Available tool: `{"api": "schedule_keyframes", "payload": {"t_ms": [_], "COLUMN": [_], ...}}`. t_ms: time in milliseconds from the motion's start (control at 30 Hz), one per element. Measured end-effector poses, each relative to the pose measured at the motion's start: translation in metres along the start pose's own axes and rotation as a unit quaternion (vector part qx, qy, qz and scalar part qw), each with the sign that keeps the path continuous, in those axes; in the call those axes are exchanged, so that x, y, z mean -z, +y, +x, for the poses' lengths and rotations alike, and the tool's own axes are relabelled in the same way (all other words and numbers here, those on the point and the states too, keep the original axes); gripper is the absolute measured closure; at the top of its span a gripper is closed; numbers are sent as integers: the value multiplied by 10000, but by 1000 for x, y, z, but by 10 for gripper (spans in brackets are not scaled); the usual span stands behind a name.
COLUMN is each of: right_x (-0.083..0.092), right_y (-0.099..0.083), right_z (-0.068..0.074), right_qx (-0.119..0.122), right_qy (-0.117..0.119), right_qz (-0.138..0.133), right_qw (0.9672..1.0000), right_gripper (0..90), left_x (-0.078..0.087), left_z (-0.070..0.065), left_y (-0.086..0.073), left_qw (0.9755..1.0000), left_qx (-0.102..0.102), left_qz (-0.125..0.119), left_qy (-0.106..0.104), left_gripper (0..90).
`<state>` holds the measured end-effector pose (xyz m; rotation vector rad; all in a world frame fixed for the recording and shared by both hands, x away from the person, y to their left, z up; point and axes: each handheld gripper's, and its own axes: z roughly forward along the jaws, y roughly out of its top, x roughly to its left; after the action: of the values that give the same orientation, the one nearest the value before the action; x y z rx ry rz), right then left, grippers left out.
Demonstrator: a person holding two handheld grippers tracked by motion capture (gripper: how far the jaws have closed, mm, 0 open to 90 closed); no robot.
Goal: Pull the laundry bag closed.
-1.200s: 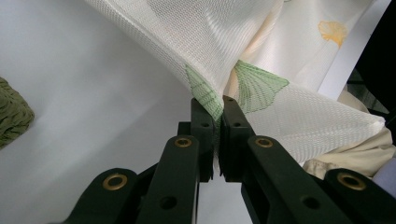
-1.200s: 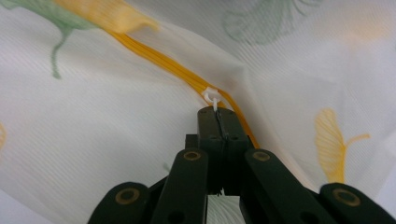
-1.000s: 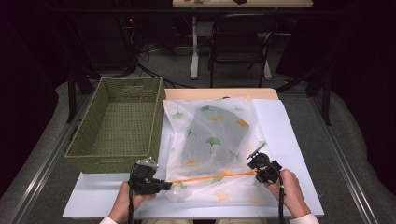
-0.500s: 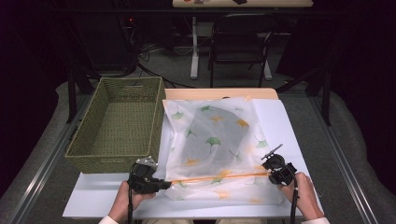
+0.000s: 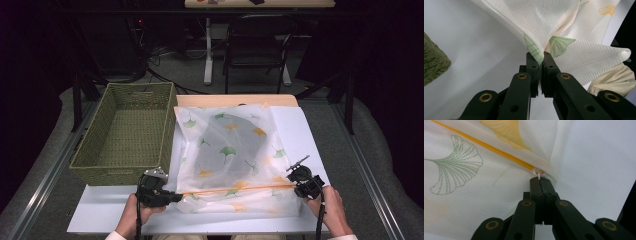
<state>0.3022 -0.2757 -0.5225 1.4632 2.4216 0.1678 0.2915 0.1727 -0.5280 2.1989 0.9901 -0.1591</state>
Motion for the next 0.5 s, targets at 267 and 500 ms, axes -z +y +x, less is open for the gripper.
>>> {"api": "schedule_keyframes", "payload": {"t_ms": [267,500], "right_x": [-2,4], "right_y": [-3,-15], "right_z": [-6,-21], "right_qx": [-18,-271], "right_qy": [349,429], "right_qz": [-50,-160], "right_qw": [9994,9986], "right_gripper": [839,658], "left_x": [-4,0], "left_z": [1,4], "left_y": [0,-2], "left_qw": [9998,9996], "left_qx": [8,-45], "left_qz": [198,272], "left_qy": [30,20], "left_gripper": [852,742]}}
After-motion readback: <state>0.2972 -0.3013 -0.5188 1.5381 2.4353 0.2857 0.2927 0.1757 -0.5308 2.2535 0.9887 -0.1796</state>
